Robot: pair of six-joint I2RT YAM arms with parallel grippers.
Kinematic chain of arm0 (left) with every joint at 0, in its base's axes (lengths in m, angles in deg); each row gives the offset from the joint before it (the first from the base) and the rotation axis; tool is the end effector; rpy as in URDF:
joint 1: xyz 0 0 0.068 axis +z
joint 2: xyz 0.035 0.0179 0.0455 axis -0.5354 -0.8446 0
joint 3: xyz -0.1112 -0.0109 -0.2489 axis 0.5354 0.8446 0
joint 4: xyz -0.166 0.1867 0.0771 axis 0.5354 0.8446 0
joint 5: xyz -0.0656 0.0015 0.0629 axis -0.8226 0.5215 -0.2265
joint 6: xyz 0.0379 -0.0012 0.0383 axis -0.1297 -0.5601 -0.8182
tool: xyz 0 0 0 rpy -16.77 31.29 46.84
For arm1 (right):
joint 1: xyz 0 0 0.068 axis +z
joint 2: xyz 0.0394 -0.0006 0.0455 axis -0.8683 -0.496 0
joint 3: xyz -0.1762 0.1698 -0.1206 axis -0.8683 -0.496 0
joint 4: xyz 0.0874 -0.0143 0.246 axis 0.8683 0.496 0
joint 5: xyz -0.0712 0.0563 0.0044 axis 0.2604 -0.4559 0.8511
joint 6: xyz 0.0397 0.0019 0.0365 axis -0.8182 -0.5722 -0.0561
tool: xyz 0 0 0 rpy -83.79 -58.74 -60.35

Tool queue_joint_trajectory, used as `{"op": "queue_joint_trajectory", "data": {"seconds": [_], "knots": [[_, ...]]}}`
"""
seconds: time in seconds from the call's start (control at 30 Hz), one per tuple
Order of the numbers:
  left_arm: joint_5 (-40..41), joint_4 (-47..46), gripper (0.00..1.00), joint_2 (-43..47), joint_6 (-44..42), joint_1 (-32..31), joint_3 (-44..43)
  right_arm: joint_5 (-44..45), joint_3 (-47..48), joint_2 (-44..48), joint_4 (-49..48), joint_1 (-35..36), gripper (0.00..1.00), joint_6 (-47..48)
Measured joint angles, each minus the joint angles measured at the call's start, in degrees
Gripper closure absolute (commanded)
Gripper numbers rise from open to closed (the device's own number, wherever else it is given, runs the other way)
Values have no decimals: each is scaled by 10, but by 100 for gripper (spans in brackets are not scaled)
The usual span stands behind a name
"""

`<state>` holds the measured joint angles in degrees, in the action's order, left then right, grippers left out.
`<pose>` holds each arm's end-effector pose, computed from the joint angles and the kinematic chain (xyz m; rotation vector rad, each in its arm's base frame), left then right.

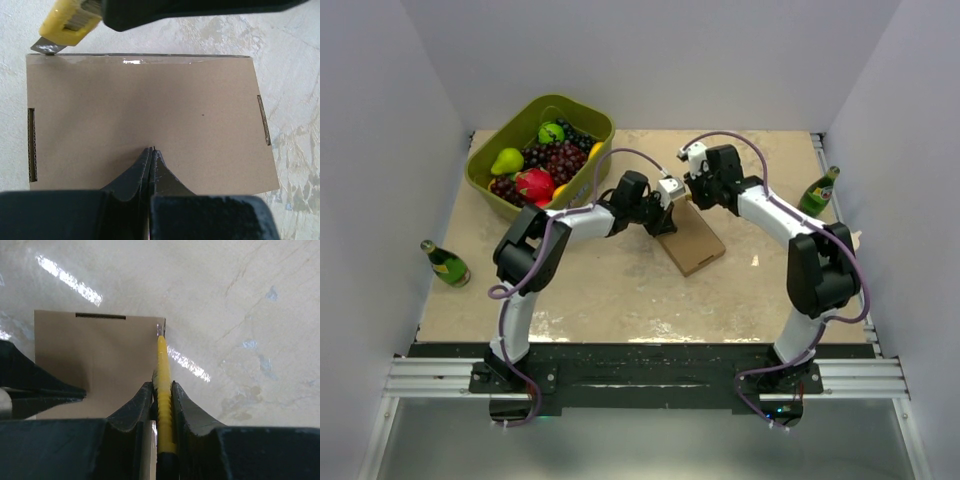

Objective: Unpack the express box

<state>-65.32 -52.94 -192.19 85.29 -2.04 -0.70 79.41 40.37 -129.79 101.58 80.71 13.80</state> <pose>0.3715 -0.2776 0.1545 1.0125 1.9870 -0.9298 0.3782 0.1440 0.2436 -0.7278 2.1999 0.1451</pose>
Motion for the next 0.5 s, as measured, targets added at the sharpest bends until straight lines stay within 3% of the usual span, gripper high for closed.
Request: {"op": "queue_joint_trajectory", "data": {"seconds": [0.5], "knots": [[44,2,100,-7,15,-12,-13,33,-50,34,55,-3,100,4]]}}
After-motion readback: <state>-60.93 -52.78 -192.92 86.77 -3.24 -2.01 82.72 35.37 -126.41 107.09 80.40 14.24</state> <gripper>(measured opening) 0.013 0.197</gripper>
